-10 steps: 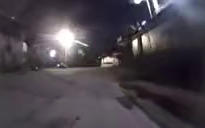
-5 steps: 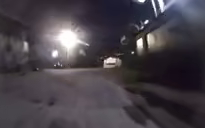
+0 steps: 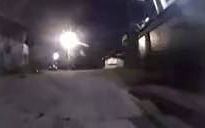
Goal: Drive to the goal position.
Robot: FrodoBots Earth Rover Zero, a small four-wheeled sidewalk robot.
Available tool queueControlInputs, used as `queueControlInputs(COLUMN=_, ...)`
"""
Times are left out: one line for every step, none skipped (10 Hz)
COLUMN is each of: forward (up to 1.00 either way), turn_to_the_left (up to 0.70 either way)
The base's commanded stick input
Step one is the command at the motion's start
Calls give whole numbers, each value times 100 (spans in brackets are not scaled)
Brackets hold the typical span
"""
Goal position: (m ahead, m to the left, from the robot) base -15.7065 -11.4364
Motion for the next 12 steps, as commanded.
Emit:
queueControlInputs(forward=70, turn_to_the_left=0)
queueControlInputs(forward=70, turn_to_the_left=0)
queueControlInputs(forward=70, turn_to_the_left=0)
queueControlInputs(forward=70, turn_to_the_left=0)
queueControlInputs(forward=70, turn_to_the_left=0)
queueControlInputs(forward=70, turn_to_the_left=0)
queueControlInputs(forward=70, turn_to_the_left=0)
queueControlInputs(forward=70, turn_to_the_left=0)
queueControlInputs(forward=70, turn_to_the_left=0)
queueControlInputs(forward=70, turn_to_the_left=0)
queueControlInputs(forward=70, turn_to_the_left=0)
queueControlInputs(forward=70, turn_to_the_left=0)
